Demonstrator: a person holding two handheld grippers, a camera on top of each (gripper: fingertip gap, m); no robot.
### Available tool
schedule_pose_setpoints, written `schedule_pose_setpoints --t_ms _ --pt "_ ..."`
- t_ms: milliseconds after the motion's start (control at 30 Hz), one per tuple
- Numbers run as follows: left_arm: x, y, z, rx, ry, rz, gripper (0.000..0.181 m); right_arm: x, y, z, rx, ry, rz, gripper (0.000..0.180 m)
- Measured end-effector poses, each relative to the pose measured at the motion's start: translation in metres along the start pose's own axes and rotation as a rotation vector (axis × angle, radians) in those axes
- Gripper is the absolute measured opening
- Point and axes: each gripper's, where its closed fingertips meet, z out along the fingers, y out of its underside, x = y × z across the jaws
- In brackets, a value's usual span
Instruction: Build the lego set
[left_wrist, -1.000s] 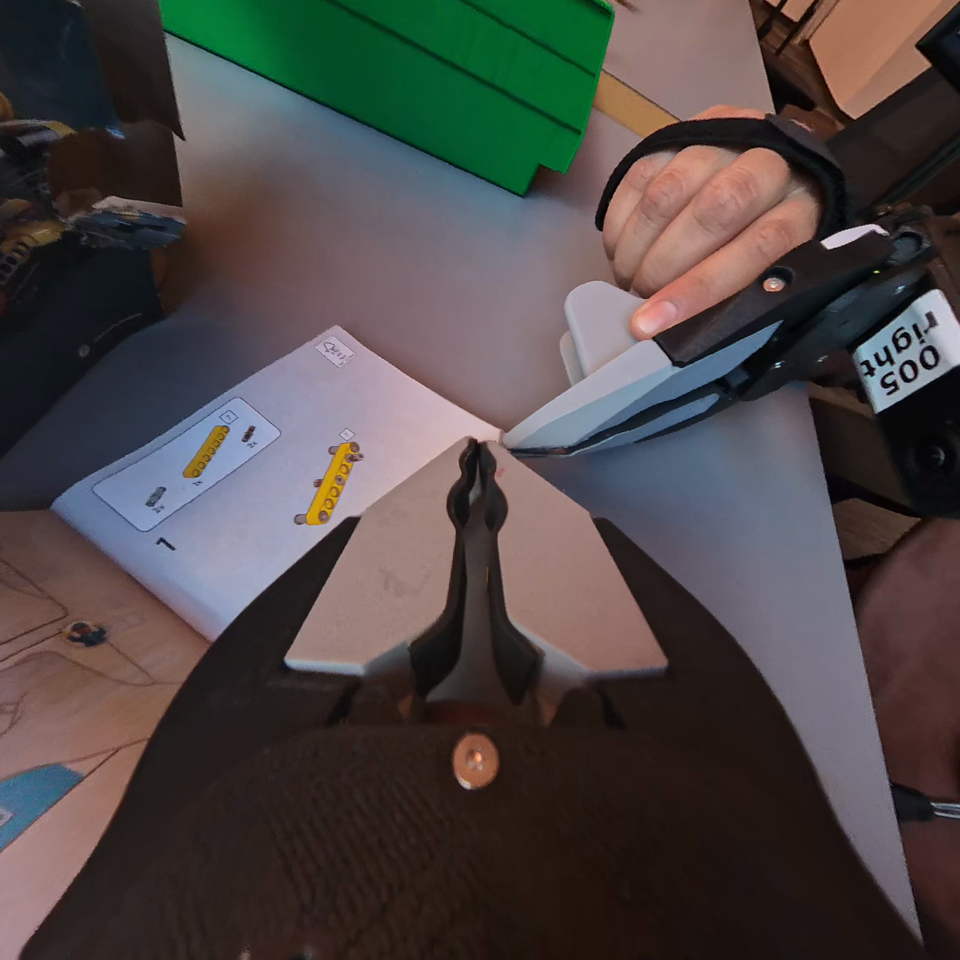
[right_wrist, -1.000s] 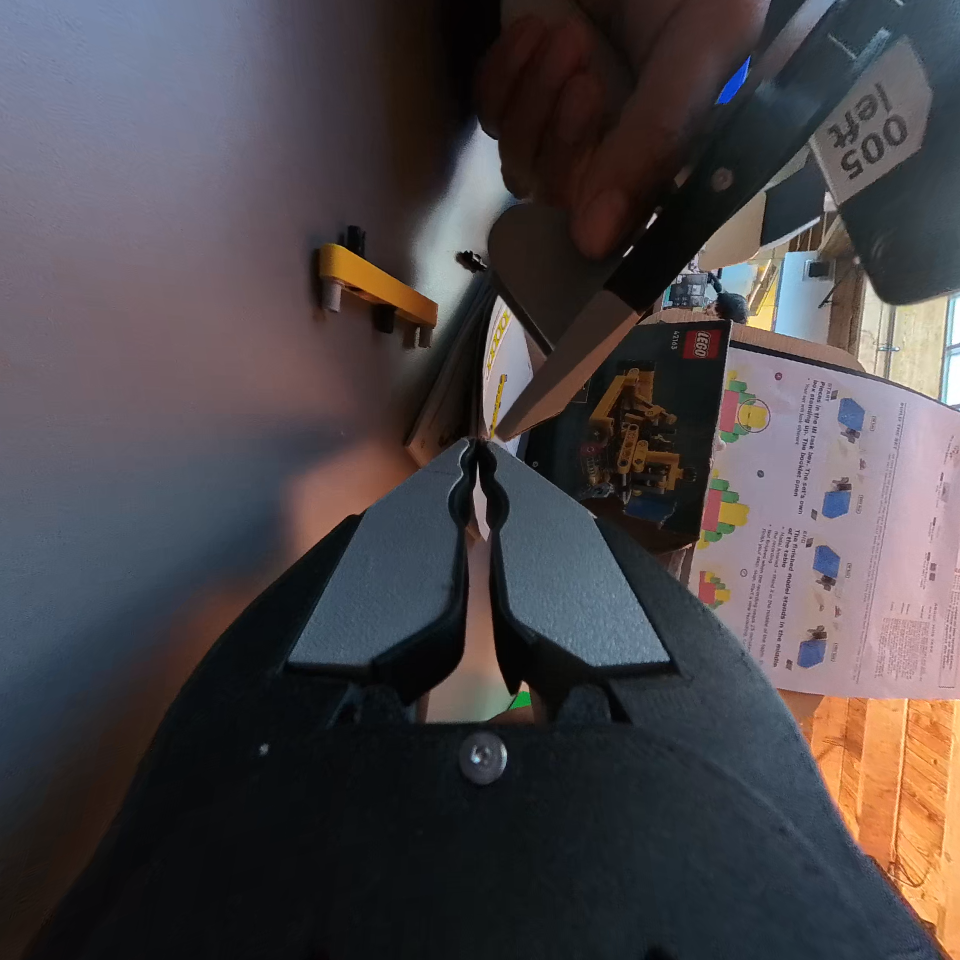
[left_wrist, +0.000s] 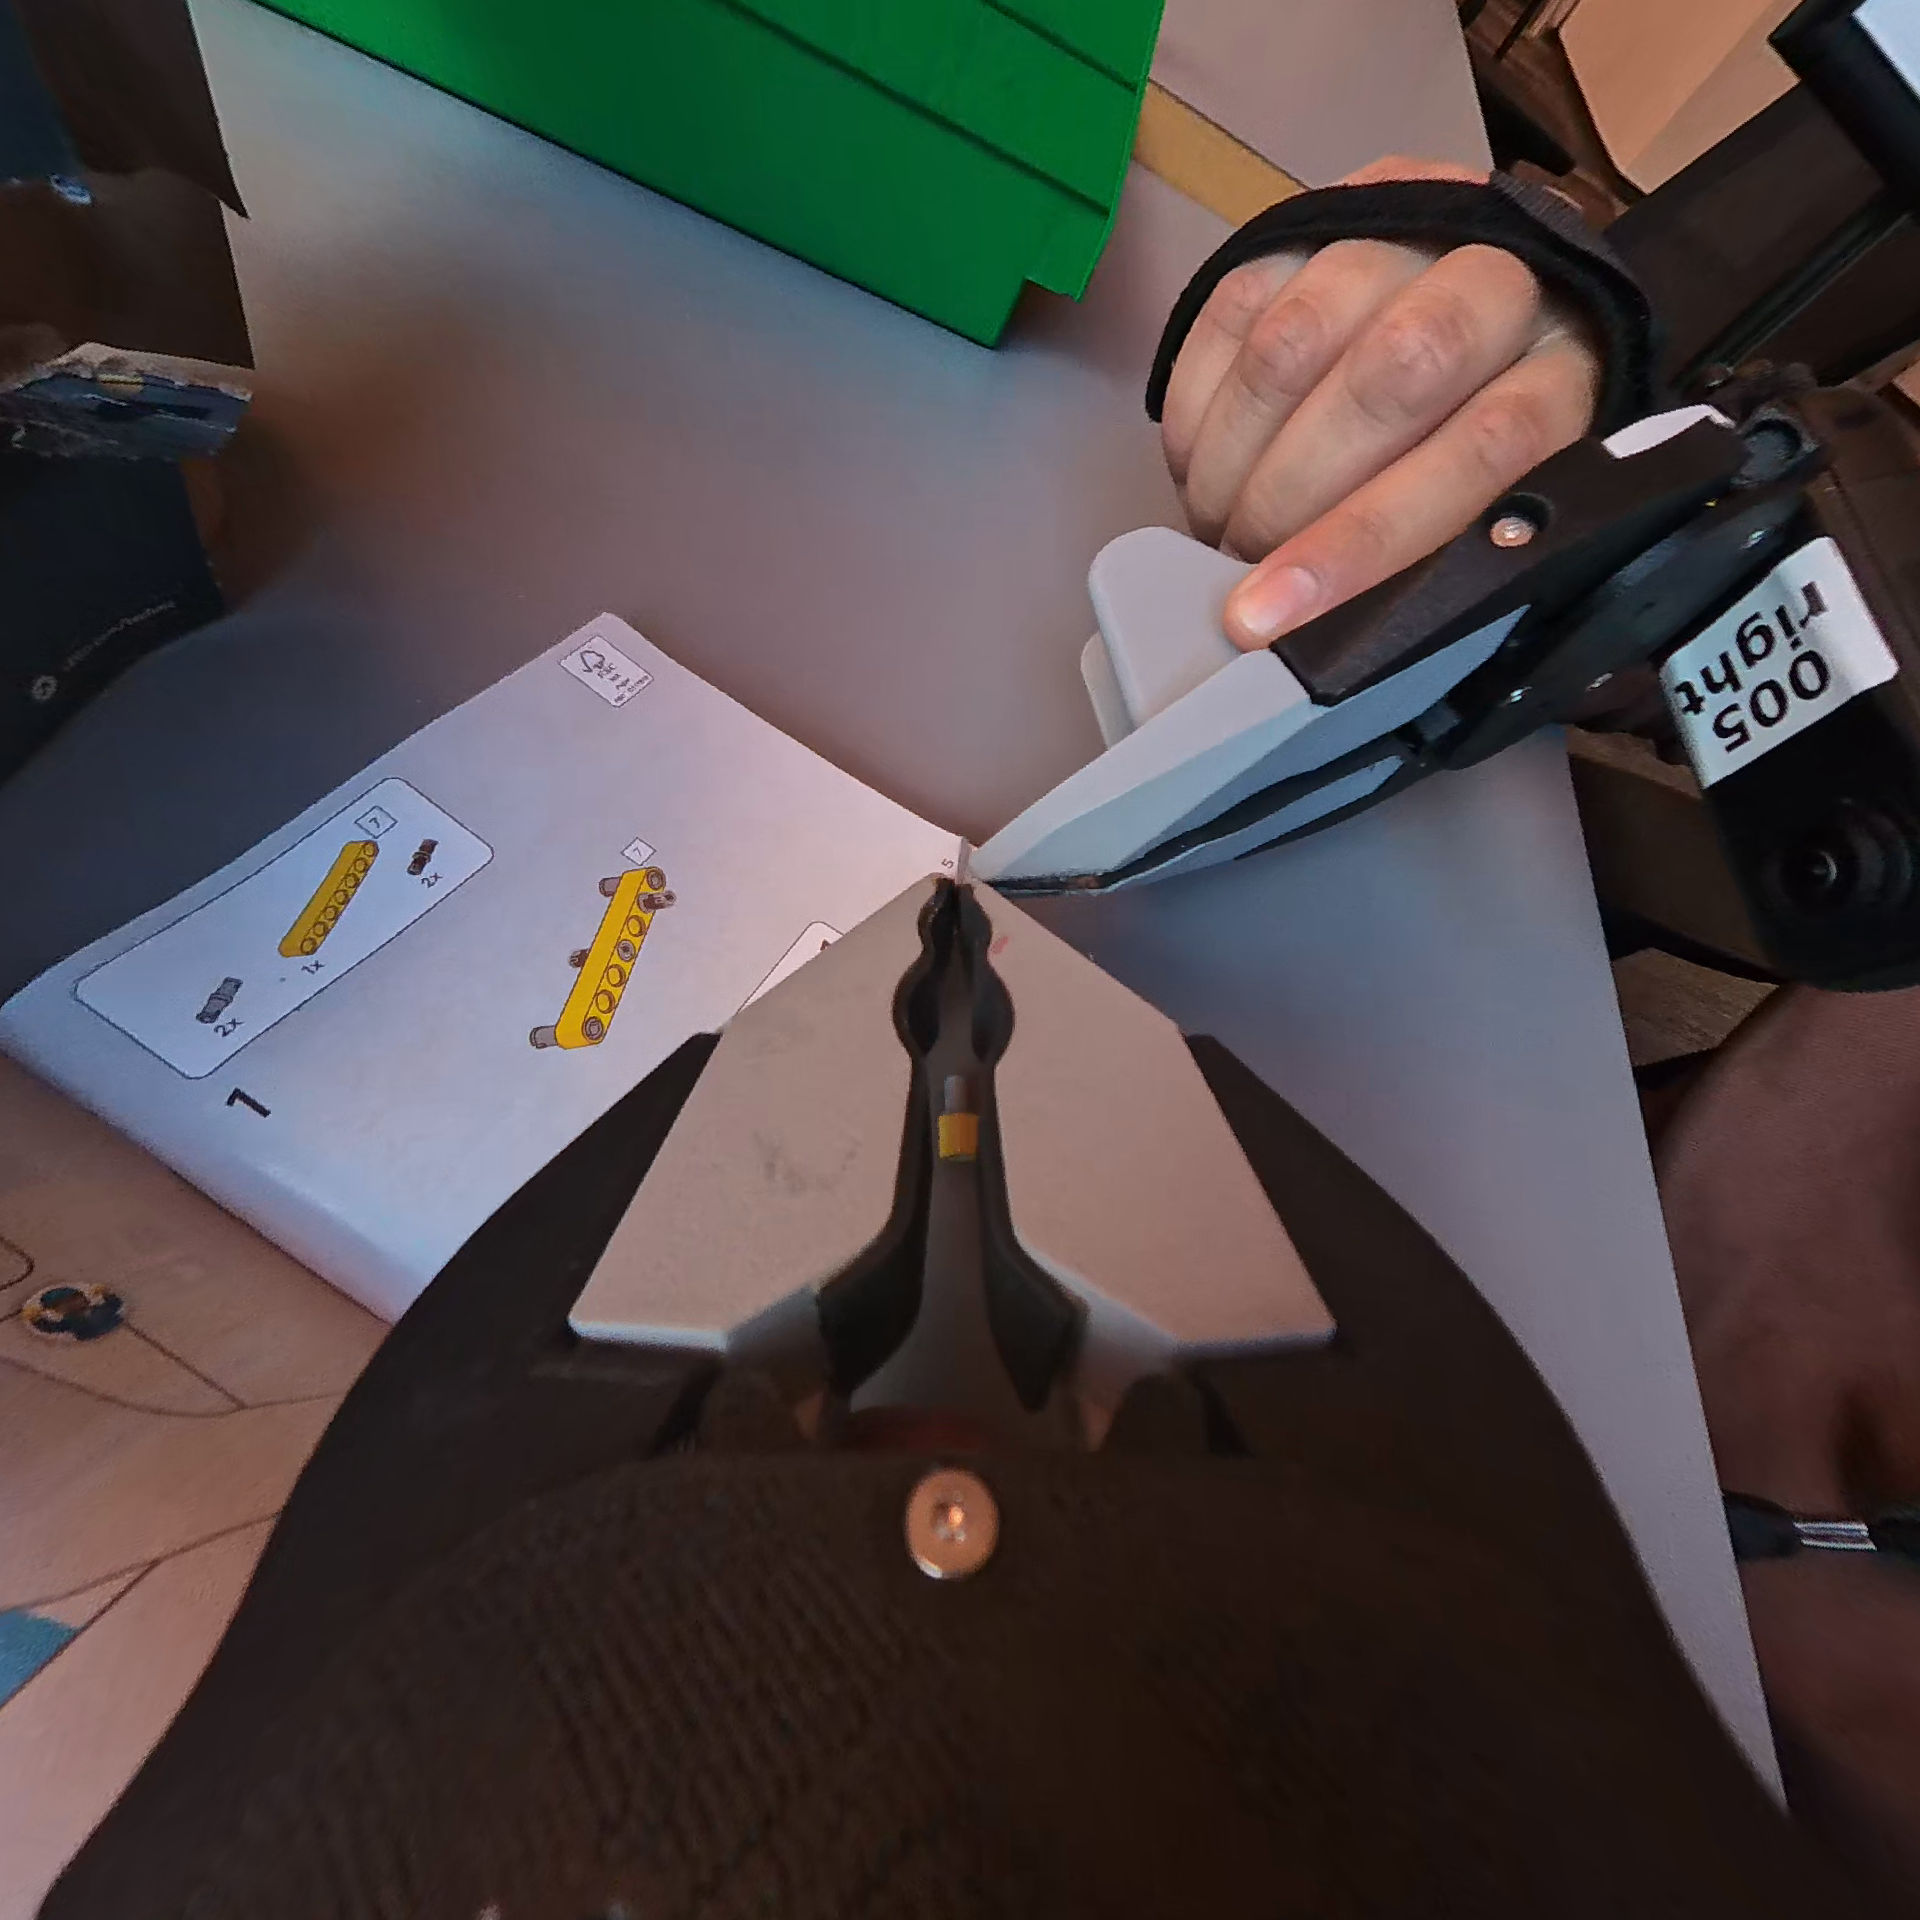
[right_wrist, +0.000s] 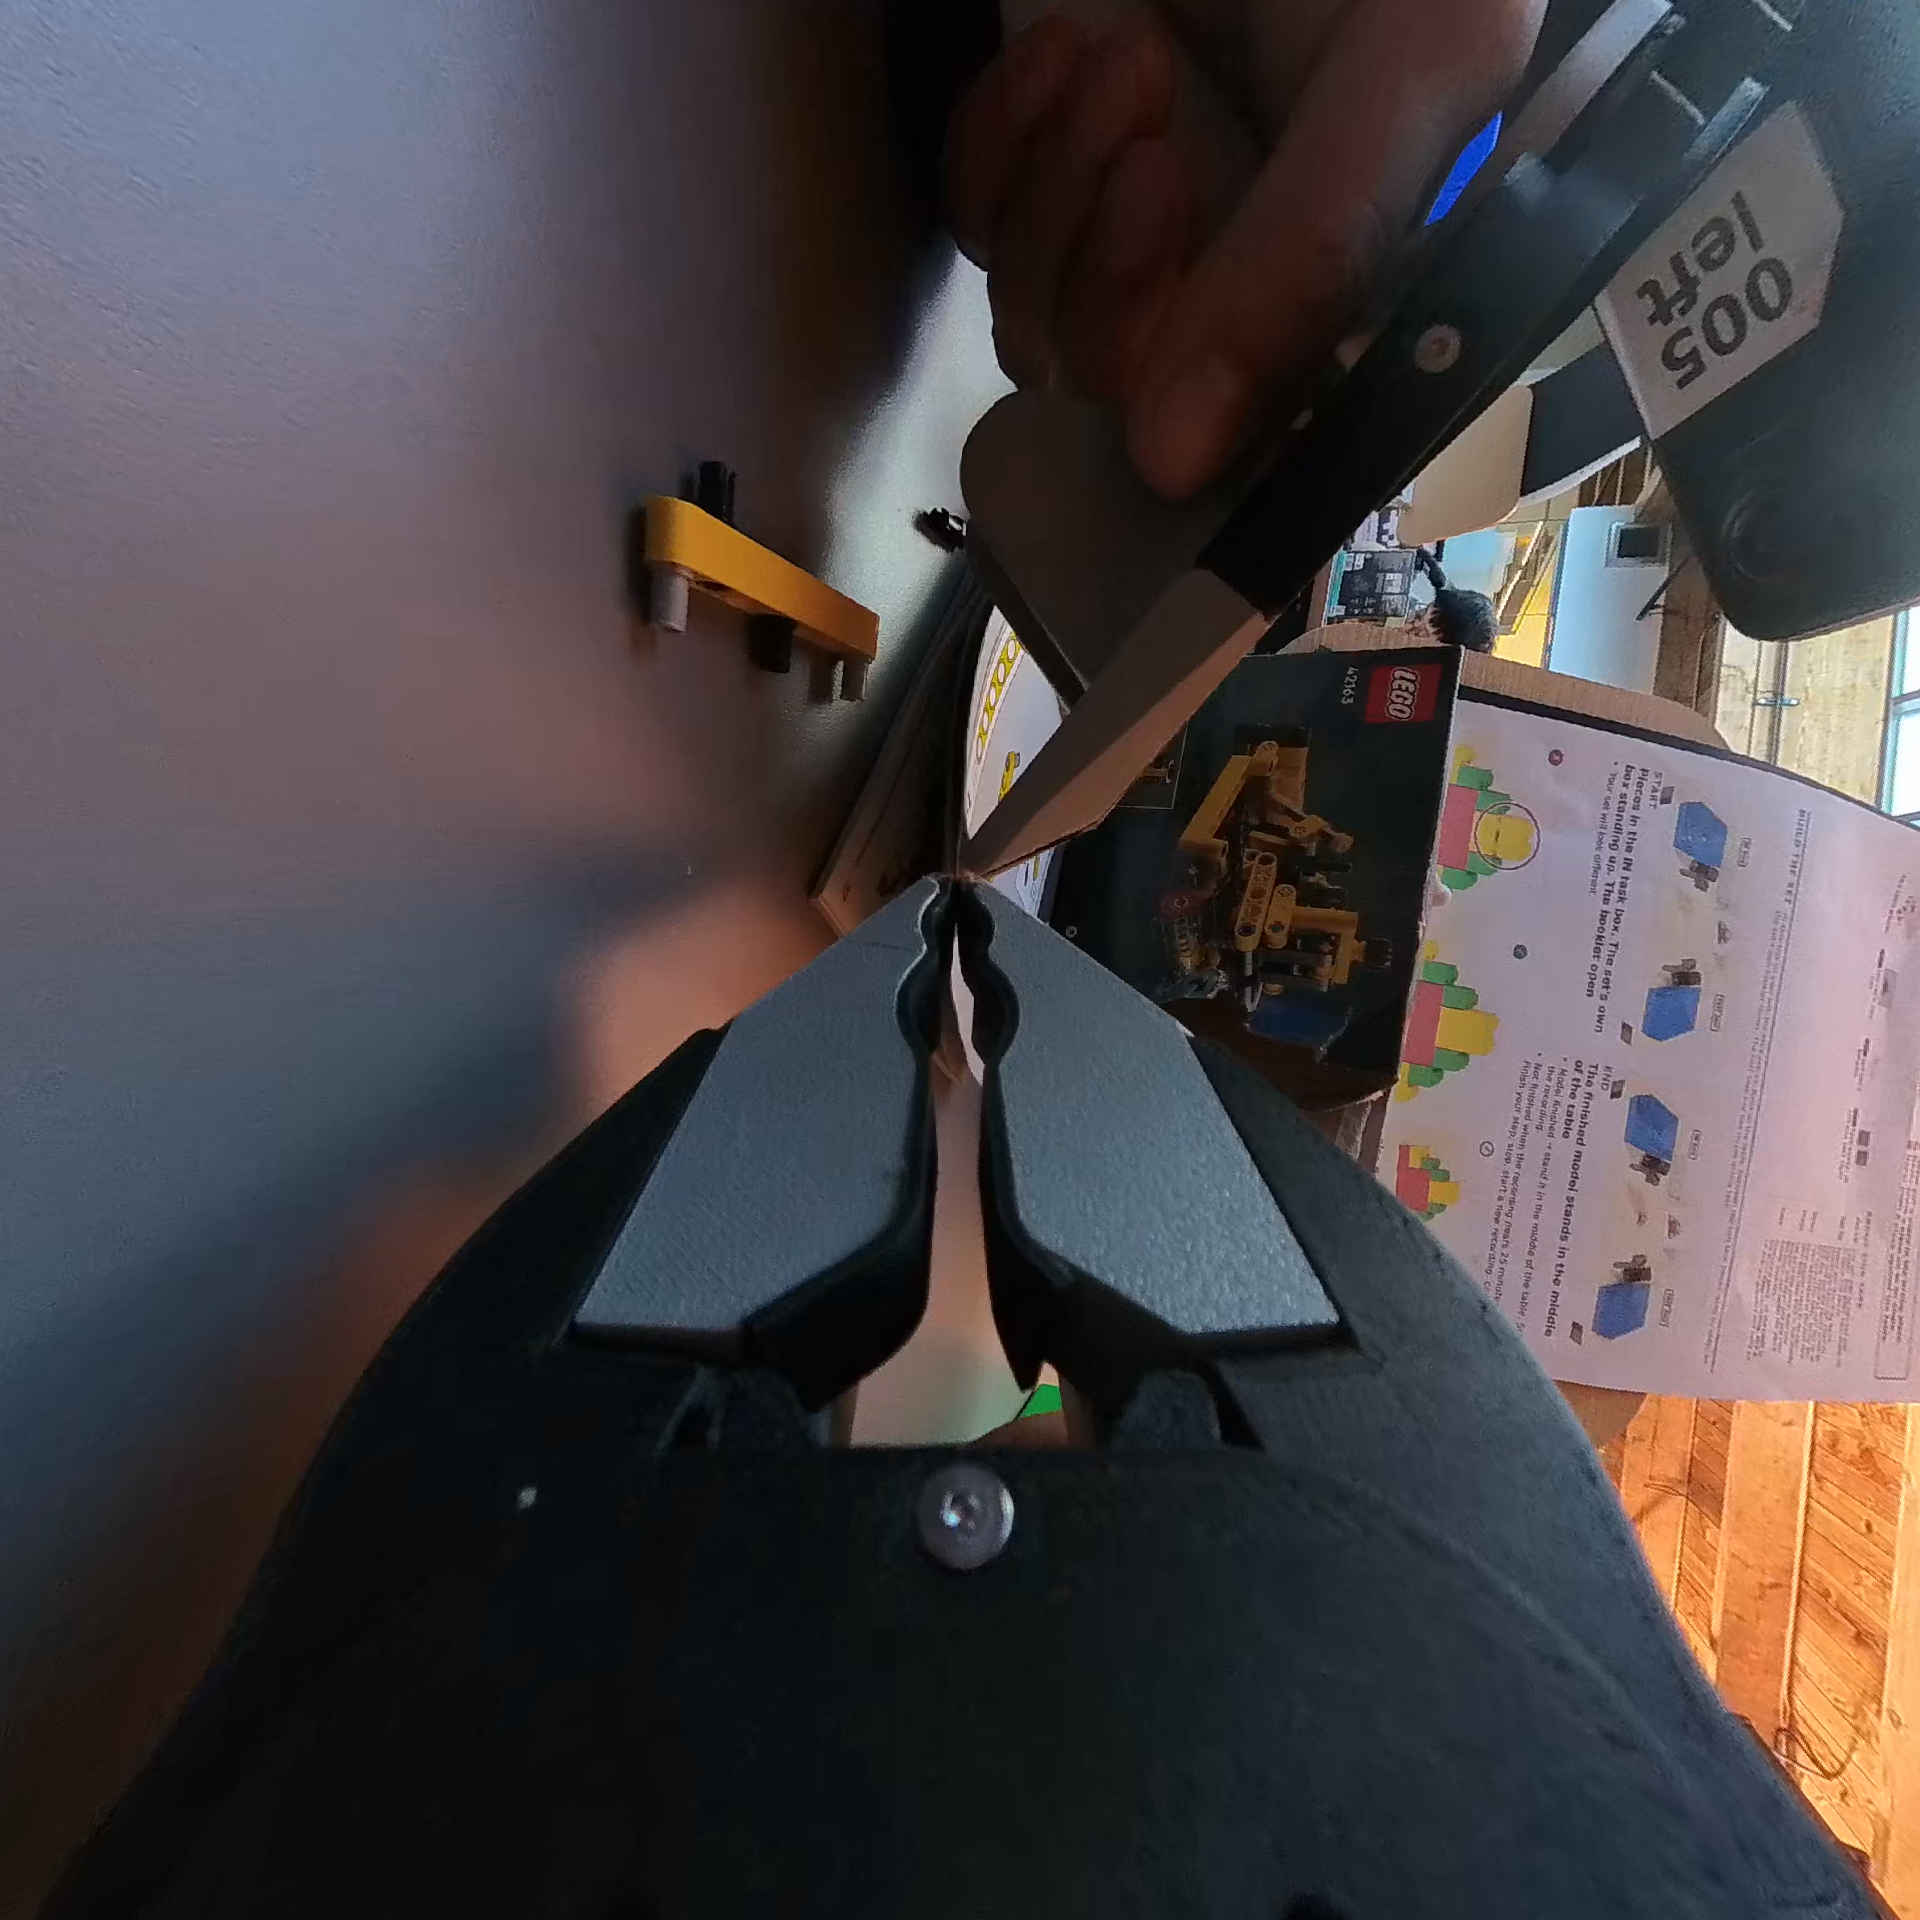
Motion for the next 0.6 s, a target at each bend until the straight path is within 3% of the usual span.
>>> schedule_pose_setpoints --t_ms 333,600 --pt "-0.013 -0.010 -0.013 0.081 -0.054 -0.032 0.000 -0.007 0.008 0.004 -0.026 -0.038 0.018 0.000" --pt "-0.047 -0.042 -0.082 0.362 -0.228 -0.133 0.000 -0.005 0.049 0.016 -0.180 -0.030 0.088 0.000"
